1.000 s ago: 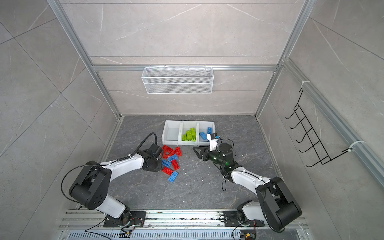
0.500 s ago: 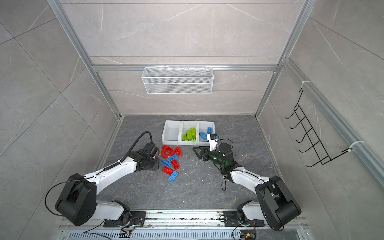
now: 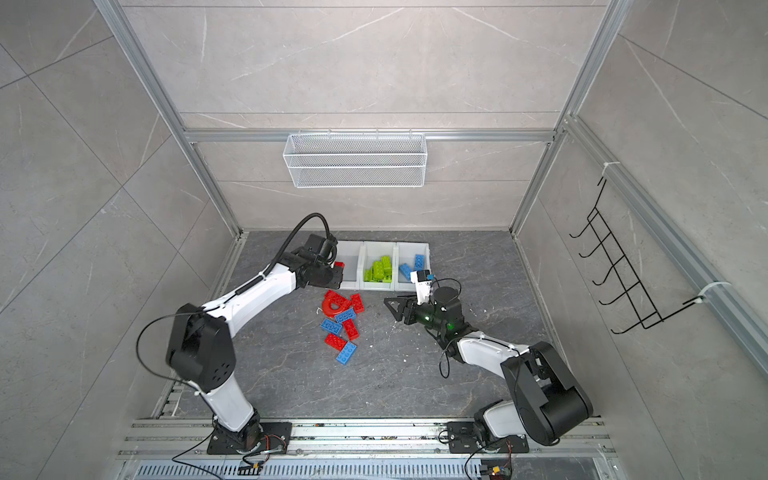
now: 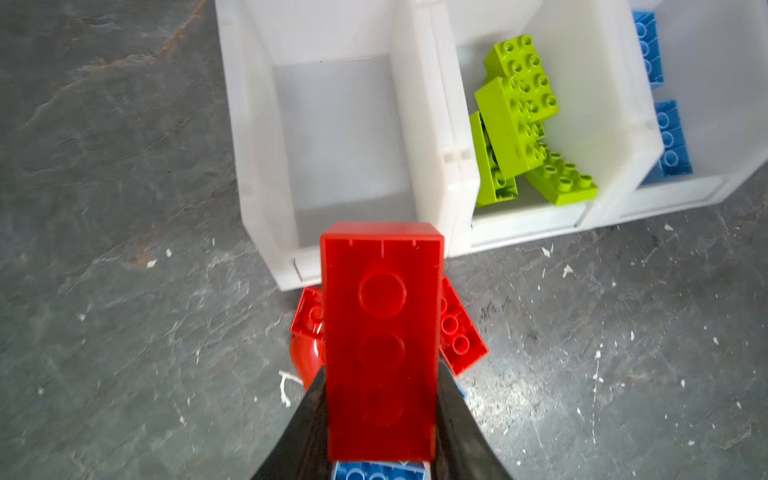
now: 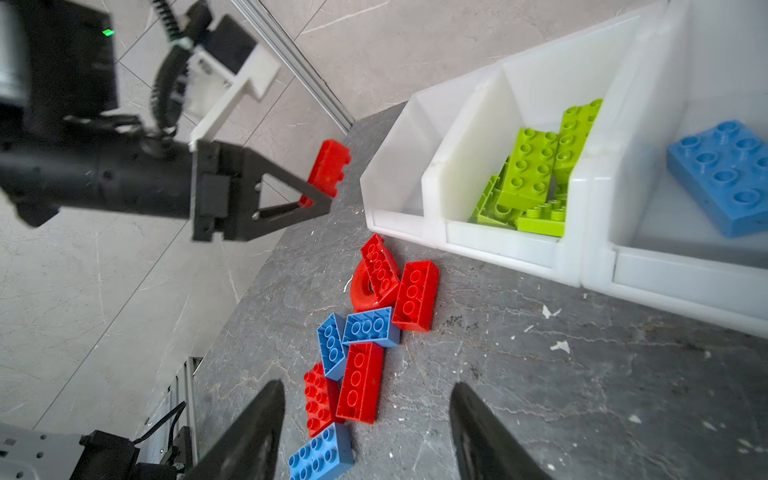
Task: Sort the legos into containers by color
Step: 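Carry the red brick into the compartment nearest the left arm and release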
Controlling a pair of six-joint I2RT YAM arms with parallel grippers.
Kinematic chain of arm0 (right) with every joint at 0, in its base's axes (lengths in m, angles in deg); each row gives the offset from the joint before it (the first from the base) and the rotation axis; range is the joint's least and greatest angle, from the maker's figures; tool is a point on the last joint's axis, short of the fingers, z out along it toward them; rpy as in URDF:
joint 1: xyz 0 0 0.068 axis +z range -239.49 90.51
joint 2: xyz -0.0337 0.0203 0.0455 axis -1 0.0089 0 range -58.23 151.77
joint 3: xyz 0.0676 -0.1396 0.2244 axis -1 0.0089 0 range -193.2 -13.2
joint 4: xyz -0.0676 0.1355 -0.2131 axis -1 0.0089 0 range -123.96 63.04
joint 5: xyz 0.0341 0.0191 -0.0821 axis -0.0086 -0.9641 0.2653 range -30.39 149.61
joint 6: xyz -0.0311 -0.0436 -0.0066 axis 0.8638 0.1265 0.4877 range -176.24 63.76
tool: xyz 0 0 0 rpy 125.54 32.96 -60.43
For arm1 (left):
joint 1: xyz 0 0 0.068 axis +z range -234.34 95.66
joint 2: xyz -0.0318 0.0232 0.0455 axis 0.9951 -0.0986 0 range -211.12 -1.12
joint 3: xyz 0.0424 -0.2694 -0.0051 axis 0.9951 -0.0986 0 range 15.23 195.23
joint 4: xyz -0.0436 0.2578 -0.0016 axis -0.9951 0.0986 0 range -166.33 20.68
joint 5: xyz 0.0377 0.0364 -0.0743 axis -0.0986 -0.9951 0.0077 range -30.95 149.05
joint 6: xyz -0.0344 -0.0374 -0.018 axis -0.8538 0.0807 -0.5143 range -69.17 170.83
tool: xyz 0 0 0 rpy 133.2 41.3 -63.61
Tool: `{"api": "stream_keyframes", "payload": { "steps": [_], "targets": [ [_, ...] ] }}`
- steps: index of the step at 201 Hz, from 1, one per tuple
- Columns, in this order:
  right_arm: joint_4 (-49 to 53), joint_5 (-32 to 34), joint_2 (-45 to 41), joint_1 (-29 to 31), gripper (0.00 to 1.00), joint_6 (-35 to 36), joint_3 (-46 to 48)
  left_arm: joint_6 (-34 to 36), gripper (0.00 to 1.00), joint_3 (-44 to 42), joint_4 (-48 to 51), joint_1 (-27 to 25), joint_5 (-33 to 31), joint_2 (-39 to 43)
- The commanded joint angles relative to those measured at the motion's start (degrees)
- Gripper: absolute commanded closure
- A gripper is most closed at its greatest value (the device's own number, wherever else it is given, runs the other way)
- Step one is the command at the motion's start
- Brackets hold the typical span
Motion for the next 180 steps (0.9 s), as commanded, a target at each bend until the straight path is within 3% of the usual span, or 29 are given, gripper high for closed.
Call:
{"api": "stream_keyframes", "payload": {
  "steps": [1,61,77,97,137,180],
  "targets": [
    [-1.3,0.0,-1.5,0.0,0.35,1.0,-0.3,3.2,0.91,7.2,1.7,3.1,3.1,-6.6],
    [-1.0,0.6,-2.8,-0.1,0.35,2.1,-0.1,6.8,0.91,13.0,1.0,3.2,1.8,-13.9],
    [-0.9,0.3,-2.9,0.0,0.35,1.9,0.0,7.1,0.7,13.4,0.9,3.3,0.2,-14.1],
    [-0.9,0.1,-2.6,0.0,0.35,1.8,-0.3,7.4,0.52,14.0,1.7,3.2,-1.6,-13.3],
    [-0.8,0.1,-2.6,0.0,0.35,1.8,-0.3,4.6,0.38,6.5,0.4,3.0,-2.9,-3.0],
    [-0.3,0.6,-3.9,0.0,0.34,1.8,0.0,-1.3,0.32,-15.0,-1.0,-4.5,-4.3,15.3]
  ]
}}
